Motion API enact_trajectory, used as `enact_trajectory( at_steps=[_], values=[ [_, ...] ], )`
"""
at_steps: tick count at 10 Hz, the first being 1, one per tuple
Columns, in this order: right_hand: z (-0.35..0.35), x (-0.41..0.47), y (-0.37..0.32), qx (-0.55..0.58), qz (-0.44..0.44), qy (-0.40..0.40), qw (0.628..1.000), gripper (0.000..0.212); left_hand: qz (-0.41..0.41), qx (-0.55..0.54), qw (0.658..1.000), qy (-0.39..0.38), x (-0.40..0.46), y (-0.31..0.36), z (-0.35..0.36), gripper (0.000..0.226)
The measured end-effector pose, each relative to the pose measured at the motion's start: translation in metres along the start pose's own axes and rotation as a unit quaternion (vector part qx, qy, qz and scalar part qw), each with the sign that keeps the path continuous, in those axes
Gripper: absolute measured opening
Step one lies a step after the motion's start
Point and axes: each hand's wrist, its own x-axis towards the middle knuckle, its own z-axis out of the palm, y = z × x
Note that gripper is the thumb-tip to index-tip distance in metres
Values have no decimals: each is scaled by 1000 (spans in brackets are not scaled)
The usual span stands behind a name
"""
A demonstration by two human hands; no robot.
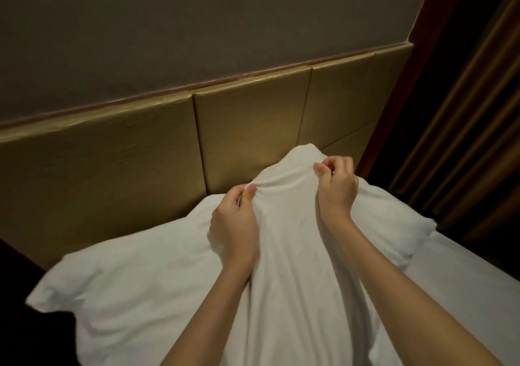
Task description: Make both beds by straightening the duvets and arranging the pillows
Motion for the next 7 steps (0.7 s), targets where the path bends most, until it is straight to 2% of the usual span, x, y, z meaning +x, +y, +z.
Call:
enact_trajectory(
  at_steps=[1,2,3,4,5,7],
  values=[
    [8,-25,34,-72,55,-107,990,11,52,103,992,-55,16,-37,15,21],
    [9,-54,75,-195,10,-273,942,29,88,196,961,-176,21,-86,31,30],
    [6,-53,80,-248,10,-366,897,47,139,286,907,-276,19,-99,34,41],
    [-3,-52,78,-288,-1,-401,869,52,145,346,866,-330,16,-93,31,48],
    [-21,-52,70,-313,7,-420,852,54,139,374,841,-367,12,-80,24,52],
    [-62,-54,48,-305,4,-396,866,53,170,339,842,-384,-1,-50,9,49]
  ],
)
